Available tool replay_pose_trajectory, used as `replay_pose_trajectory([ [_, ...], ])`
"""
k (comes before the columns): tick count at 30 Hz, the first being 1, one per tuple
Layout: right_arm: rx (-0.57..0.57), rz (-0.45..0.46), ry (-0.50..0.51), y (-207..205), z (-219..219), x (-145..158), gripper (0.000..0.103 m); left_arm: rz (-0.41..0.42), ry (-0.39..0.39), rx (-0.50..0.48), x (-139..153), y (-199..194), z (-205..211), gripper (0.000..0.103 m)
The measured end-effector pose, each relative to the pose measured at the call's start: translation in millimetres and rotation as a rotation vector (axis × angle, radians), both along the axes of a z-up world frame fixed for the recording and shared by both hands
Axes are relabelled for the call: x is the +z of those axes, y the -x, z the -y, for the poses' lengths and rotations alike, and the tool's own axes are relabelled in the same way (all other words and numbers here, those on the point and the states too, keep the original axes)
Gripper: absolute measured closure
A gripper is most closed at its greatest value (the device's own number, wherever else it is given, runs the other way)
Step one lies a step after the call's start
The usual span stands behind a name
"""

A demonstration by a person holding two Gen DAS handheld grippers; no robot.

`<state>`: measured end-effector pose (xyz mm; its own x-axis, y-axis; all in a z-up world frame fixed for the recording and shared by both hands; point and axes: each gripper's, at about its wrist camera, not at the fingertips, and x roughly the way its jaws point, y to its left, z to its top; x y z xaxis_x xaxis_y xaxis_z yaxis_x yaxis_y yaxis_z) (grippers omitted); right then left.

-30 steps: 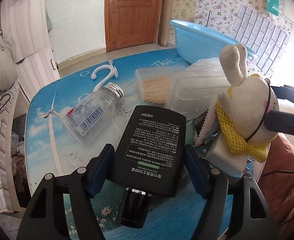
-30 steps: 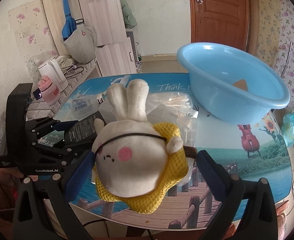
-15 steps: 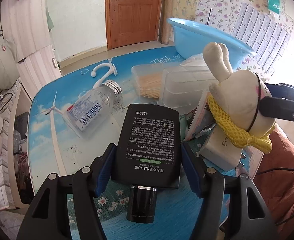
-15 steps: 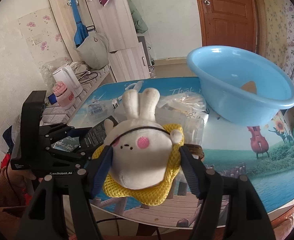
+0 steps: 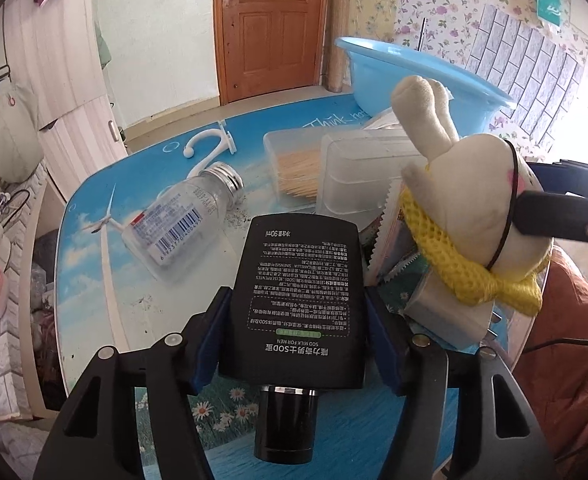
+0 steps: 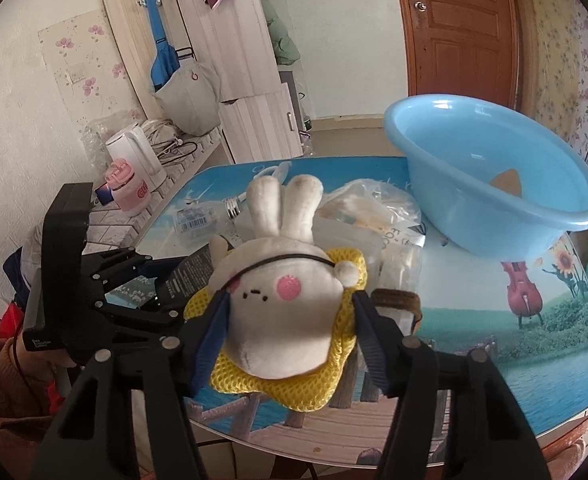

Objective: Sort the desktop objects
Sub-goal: 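Grasp the white bunny plush with the right tool while the left tool grasps the black bottle, then carry the bunny and black bottle to the basin and release both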

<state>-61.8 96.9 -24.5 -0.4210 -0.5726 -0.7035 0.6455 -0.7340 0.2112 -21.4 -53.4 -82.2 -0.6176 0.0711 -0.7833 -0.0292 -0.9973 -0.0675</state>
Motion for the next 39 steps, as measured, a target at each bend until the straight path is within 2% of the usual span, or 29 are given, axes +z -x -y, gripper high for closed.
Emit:
replay_pose_trajectory([
  [9,-0.02,-0.052,0.113,-3,-22,29,0.045,-0.043,-0.037,0.023,29,-7,10,0.041],
  [25,-0.059,-0.121,0.189,1,-48,54,0.045,-0.131,-0.038,0.017,87,-8,-9,0.041],
  [33,-0.094,-0.175,0.25,14,-76,74,0.045,-0.163,-0.053,-0.006,118,18,-28,0.041],
  [39,-0.156,-0.203,0.269,40,-95,81,0.045,-0.185,-0.053,-0.056,138,50,-55,0.041],
])
